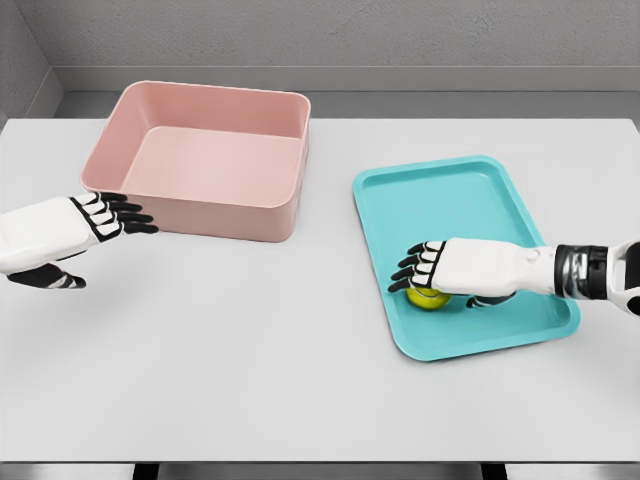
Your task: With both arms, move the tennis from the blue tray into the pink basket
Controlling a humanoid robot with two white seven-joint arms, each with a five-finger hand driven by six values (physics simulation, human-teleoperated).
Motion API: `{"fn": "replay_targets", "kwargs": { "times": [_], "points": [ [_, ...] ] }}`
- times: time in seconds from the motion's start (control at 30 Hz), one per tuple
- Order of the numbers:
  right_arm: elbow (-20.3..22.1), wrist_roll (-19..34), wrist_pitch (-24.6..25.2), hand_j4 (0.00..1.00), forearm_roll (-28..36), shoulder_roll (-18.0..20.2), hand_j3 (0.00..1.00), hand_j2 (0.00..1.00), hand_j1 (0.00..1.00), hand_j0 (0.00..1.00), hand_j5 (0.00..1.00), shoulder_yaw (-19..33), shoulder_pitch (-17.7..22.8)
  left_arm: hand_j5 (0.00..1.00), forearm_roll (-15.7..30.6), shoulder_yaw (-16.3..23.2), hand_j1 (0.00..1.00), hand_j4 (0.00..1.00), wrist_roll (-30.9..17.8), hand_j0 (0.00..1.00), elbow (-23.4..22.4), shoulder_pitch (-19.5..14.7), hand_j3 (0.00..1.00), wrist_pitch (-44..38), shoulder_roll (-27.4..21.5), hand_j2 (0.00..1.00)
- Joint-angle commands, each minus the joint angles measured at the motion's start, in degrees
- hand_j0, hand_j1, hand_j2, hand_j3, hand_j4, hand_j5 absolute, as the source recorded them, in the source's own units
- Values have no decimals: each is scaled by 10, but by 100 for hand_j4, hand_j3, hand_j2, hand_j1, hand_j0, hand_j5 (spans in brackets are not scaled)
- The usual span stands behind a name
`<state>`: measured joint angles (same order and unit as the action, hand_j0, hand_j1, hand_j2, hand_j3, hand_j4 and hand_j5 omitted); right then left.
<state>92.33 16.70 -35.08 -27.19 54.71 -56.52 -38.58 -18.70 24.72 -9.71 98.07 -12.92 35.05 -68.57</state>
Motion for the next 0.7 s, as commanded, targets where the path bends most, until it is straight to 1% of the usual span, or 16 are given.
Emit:
{"fn": "replay_targets", "kwargs": {
  "times": [0.0,0.07,0.6,0.63,0.67],
  "points": [
    [0,1,1,90,2,0,90,90,90,90,90,2,0,100,4,0,100,100,0,100,-1,0,100,-1,-2,100],
    [0,1,1,83,-1,0,83,83,83,83,83,2,0,100,3,-1,100,100,0,100,-1,0,100,-1,-2,100],
    [-6,3,1,82,-6,0,82,82,82,82,82,-1,1,100,5,-1,100,100,0,100,0,-1,100,-1,-2,100],
    [-6,3,1,80,-6,0,80,80,80,80,80,-1,1,100,5,-1,100,100,0,100,0,-1,100,-1,-2,100],
    [-6,3,1,79,-6,0,79,79,79,79,79,-1,2,100,5,-1,100,100,0,100,0,-1,100,-1,-2,100]
  ]
}}
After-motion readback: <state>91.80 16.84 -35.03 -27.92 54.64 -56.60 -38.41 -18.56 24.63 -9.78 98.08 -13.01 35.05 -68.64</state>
